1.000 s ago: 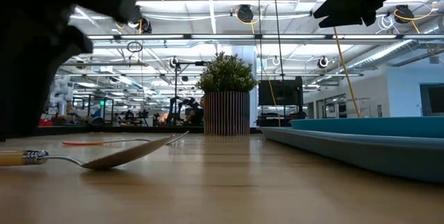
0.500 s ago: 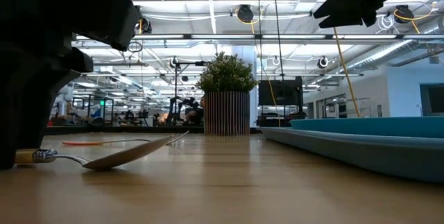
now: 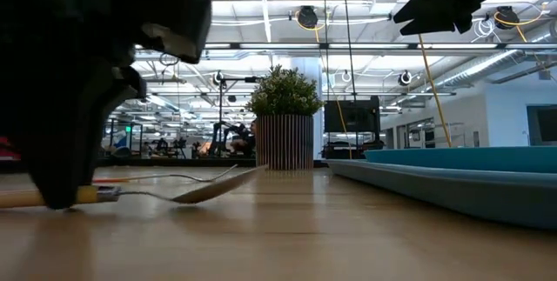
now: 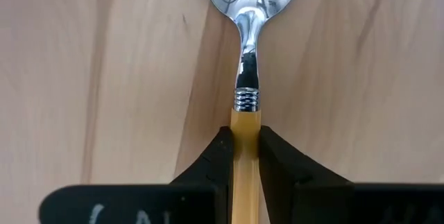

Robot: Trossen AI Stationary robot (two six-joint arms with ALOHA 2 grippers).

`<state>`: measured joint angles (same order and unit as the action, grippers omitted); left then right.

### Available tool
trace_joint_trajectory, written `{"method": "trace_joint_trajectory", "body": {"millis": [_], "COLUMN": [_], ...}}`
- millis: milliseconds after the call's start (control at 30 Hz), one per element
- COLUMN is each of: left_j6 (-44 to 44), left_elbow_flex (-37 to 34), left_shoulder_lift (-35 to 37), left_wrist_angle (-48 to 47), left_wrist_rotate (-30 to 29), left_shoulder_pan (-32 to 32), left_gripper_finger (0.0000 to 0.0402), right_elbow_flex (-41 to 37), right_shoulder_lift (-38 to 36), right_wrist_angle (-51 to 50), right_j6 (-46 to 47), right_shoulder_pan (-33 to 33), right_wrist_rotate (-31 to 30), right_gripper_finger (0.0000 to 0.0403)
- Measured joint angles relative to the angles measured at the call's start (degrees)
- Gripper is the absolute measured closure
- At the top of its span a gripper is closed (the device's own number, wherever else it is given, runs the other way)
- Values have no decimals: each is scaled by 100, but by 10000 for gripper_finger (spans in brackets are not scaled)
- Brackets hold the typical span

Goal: Pick and place plate/cup/fork/spoon on tray
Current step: Put the orange spoon on the bottom of the blue plate on the blue tray

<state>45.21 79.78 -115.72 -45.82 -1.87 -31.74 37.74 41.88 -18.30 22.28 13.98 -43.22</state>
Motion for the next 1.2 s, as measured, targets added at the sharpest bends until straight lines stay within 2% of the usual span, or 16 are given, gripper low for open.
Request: {"method": "trace_joint_trajectory", "body": {"millis": [233, 467, 633, 833, 1200], "left_j6": [-432, -1146, -1674, -2209, -2742], "left_elbow_flex": [720, 1273, 1301, 1329, 2386], "left_shoulder_lift": [0, 4, 7, 7, -151], "left_wrist_angle": [-103, -23, 598, 1731, 1128], "left_wrist_rotate": [-57, -722, -870, -743, -725], "left_shoulder_pan": [98, 419, 799, 1204, 1397], "left_gripper_finger": [360, 360, 360, 360, 360], "right_elbow_flex": [-2, -2, -2, -2, -4], "right_shoulder_lift": [-139, -463, -629, -845, -1186], "right_wrist_angle": [2, -48, -84, -92, -346], "right_j6": [-89, -92, -199, -369, -369], "right_shoulder_pan": [39, 38, 39, 37, 39], "right_wrist_rotate": [-24, -20, -20, -20, -42], "right_gripper_finger": [172, 172, 172, 172, 172]}}
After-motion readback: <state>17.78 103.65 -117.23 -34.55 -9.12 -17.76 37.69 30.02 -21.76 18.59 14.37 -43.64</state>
